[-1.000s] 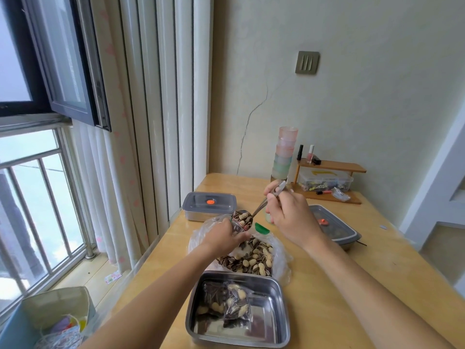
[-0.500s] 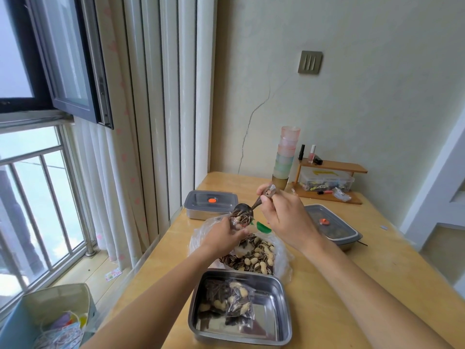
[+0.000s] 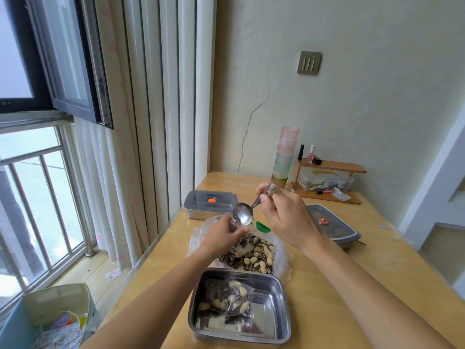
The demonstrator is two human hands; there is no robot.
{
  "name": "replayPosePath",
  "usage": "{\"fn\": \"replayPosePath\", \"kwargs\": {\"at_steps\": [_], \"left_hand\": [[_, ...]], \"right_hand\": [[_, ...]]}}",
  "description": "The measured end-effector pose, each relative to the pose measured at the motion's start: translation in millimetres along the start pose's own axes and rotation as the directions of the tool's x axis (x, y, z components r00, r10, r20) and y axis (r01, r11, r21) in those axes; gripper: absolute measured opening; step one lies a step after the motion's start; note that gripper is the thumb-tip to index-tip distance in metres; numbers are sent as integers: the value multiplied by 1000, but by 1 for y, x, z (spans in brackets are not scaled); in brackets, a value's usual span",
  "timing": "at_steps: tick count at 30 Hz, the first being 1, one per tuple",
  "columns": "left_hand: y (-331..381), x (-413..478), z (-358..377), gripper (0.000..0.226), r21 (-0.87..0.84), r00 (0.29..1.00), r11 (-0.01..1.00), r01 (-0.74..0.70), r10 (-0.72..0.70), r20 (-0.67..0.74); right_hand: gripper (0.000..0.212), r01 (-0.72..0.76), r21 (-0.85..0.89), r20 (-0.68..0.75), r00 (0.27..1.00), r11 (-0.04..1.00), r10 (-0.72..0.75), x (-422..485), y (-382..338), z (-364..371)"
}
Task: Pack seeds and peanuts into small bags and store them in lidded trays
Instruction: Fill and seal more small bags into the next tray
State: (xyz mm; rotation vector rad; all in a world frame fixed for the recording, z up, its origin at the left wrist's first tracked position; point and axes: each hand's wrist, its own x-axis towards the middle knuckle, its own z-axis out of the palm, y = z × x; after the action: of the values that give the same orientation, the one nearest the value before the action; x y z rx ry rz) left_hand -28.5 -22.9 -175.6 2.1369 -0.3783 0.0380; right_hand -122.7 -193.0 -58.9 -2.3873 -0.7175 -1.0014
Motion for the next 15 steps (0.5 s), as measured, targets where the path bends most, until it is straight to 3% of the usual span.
{"fn": "replayPosePath", "kwargs": {"at_steps": [3,8,11,15], "left_hand": [[-2,-2,-1,55,-12,1000,1000,-4,4,9],[2,-9,-3,91,-51,999,999,-5,2,-54],[5,-13,-7,85,-17,996,999,-39,38,-78],[6,-18,-13,70,1,988,998,-61,61,-141]], "right_hand": [[26,-13,-2,16,1000,1000,13,-1,0,-1],[15,-60,-18,-67,996,998,58,-1,3,-1],[17,-148,-28,-168,975,989,142,-2,6,0],[25,-445,121,-212,862,887,461,-2,14,-2]]}}
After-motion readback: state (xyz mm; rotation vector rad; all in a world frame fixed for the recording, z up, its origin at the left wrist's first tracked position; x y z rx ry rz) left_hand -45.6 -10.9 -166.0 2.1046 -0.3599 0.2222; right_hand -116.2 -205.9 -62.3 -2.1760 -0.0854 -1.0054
